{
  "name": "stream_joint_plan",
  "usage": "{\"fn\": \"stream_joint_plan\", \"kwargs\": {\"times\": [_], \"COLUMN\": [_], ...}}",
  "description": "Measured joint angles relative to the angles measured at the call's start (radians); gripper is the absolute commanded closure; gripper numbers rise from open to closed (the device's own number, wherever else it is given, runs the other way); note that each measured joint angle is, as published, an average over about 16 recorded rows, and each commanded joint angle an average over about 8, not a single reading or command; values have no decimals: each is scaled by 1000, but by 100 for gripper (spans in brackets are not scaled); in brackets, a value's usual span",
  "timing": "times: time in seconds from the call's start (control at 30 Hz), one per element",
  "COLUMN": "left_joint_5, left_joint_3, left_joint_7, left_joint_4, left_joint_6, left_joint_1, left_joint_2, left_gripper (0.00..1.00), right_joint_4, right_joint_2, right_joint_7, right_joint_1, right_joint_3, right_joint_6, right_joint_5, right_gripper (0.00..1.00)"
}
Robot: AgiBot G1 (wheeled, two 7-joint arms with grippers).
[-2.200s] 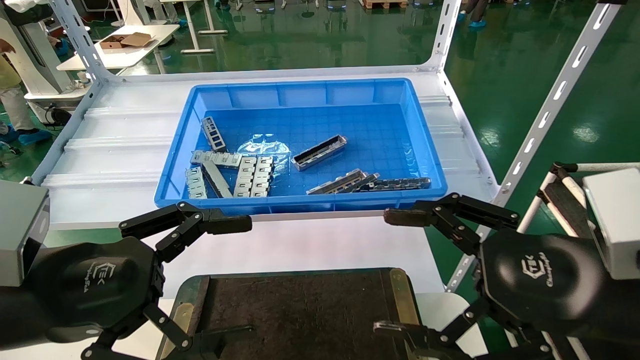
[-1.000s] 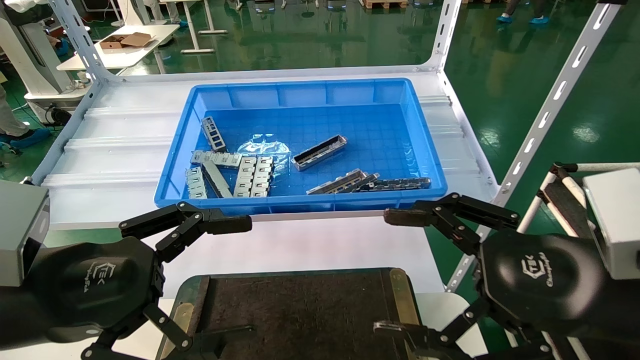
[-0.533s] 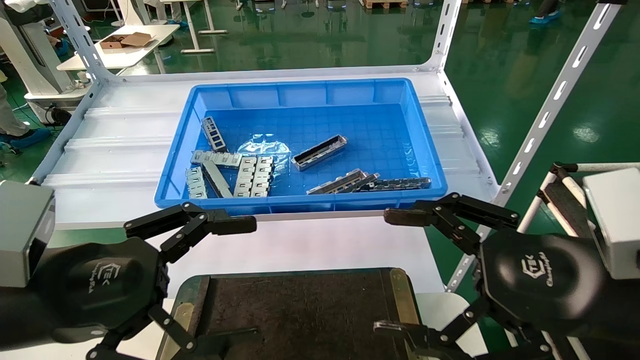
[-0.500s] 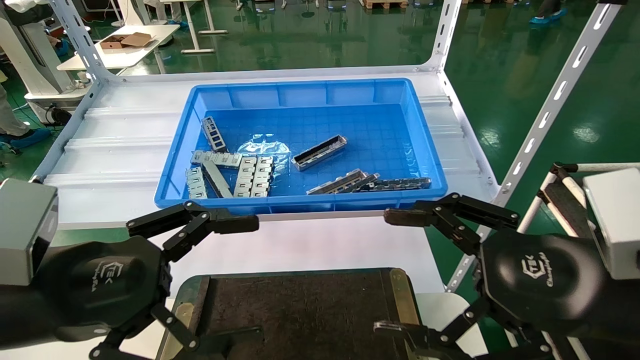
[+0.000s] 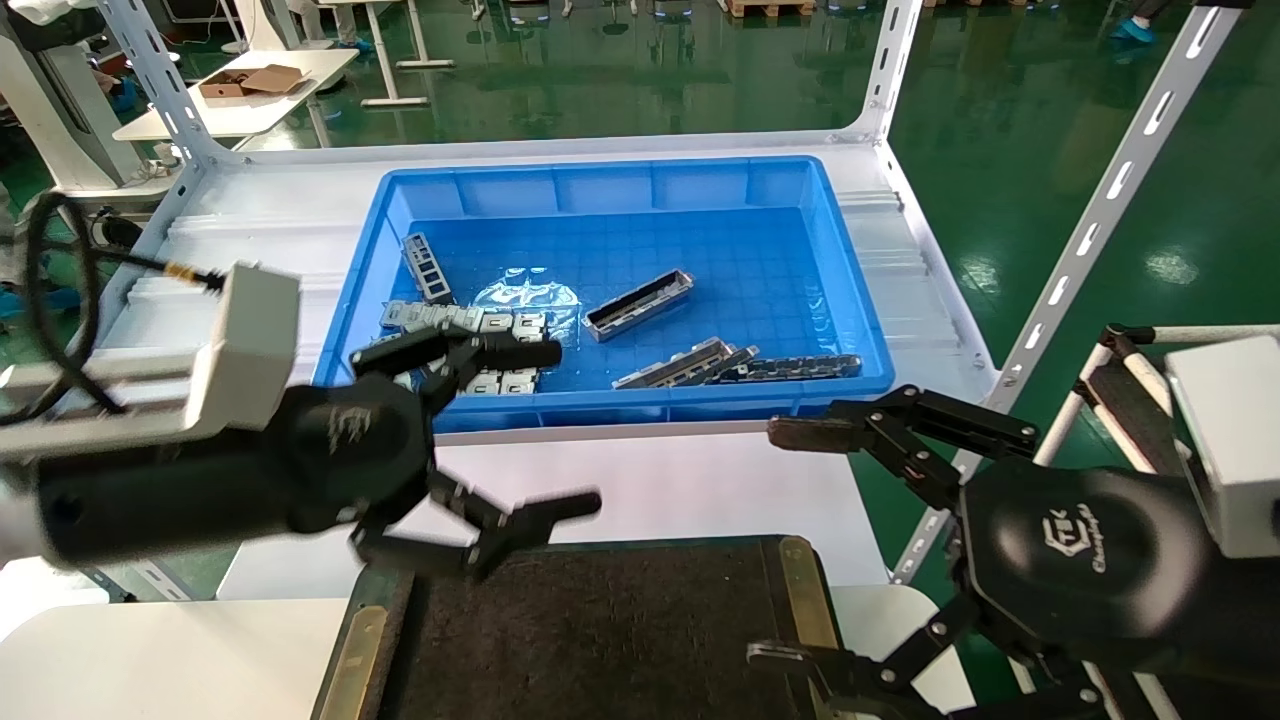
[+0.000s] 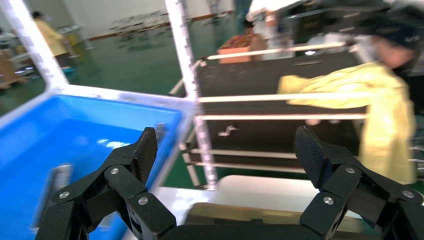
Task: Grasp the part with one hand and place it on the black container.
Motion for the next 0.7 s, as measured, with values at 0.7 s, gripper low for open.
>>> {"fn": "stream_joint_plan", "kwargs": {"times": [0.7], "left_joint_5": [303], "left_joint_3": [125], "left_joint_7": [219], "left_joint_4": [643], "left_joint_6": [-296], "left_joint_1": [-298], "left_joint_2": [391], "left_gripper": [0], "right_joint_4": [0], "right_joint_2": [0], "right_joint_7": [0], "right_joint_1": [0], "right_joint_3": [0], "right_joint_6": [0], "right_joint_5": [0], "right_gripper": [0]}}
